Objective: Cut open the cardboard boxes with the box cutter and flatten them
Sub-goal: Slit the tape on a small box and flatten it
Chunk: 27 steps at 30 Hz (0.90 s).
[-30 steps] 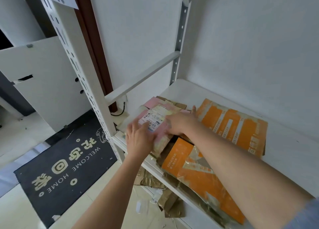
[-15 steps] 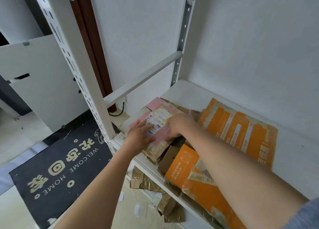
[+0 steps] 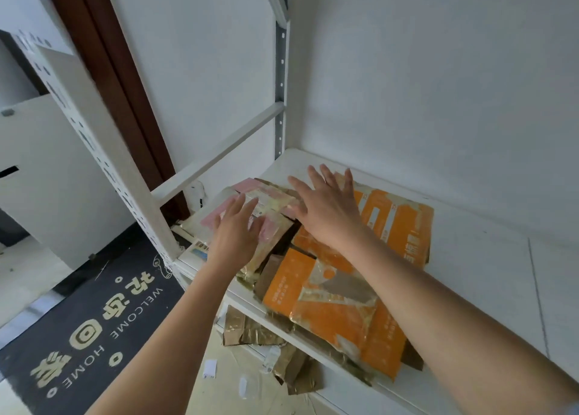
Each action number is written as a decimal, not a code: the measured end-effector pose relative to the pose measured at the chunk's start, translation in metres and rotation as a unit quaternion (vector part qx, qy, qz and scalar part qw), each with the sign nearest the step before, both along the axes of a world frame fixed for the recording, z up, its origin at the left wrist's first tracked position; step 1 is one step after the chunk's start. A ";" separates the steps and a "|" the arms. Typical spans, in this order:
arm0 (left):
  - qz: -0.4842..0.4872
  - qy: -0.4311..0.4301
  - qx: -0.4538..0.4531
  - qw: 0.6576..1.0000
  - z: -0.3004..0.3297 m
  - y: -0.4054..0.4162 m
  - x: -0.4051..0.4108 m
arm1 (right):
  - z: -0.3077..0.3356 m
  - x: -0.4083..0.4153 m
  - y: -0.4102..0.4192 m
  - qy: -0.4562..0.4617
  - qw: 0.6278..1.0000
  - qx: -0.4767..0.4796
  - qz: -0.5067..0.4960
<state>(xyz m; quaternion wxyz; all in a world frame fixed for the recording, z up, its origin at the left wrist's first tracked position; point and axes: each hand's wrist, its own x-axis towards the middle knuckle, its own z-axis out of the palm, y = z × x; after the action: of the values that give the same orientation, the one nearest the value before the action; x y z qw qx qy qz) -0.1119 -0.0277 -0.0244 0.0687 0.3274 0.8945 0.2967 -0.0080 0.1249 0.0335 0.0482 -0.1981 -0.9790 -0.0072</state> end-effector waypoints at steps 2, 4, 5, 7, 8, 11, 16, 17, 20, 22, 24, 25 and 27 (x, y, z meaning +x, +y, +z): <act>-0.008 0.020 0.026 0.999 0.020 0.016 0.023 | 0.007 0.036 0.007 0.025 0.999 -0.005 -0.025; -0.034 0.040 0.038 0.998 0.038 0.034 0.048 | 0.013 0.073 0.016 0.028 0.998 0.001 -0.049; -0.060 0.050 0.040 0.996 0.046 0.045 0.067 | 0.016 0.096 0.023 0.025 0.998 0.003 -0.065; -0.111 0.073 0.031 0.991 0.057 0.067 0.107 | 0.019 0.144 0.038 0.023 0.995 -0.005 -0.098; -0.130 0.085 0.021 0.988 0.061 0.079 0.128 | 0.020 0.169 0.046 0.022 0.993 -0.011 -0.113; -0.172 0.078 0.007 0.982 0.066 0.115 0.194 | 0.017 0.250 0.073 0.013 0.986 -0.019 -0.163; -0.252 0.024 -0.026 0.967 0.067 0.172 0.319 | 0.009 0.406 0.124 -0.018 0.964 -0.024 -0.265; -0.261 0.019 -0.032 0.965 0.066 0.182 0.343 | 0.007 0.436 0.135 -0.026 0.957 -0.026 -0.287; -0.281 -0.001 -0.049 0.958 0.064 0.208 0.402 | 0.000 0.514 0.164 -0.050 0.935 -0.035 -0.349; -0.294 -0.009 -0.060 0.954 0.061 0.223 0.436 | -0.005 0.554 0.181 -0.055 0.922 -0.039 -0.382; -0.304 -0.020 -0.066 0.950 0.059 0.237 0.466 | -0.008 0.585 0.199 -0.042 0.912 -0.037 -0.406; -0.308 -0.026 -0.068 0.949 0.057 0.242 0.479 | -0.010 0.597 0.208 -0.025 0.908 -0.038 -0.416; -0.311 -0.035 -0.078 0.947 0.053 0.251 0.500 | -0.012 0.613 0.223 0.012 0.901 -0.056 -0.429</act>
<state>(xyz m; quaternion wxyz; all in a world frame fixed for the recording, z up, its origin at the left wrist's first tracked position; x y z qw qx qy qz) 0.3886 0.2230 0.0286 0.2141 0.5722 0.7656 0.2016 0.6051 0.3479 0.0217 0.0416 -0.6015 -0.7972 0.0296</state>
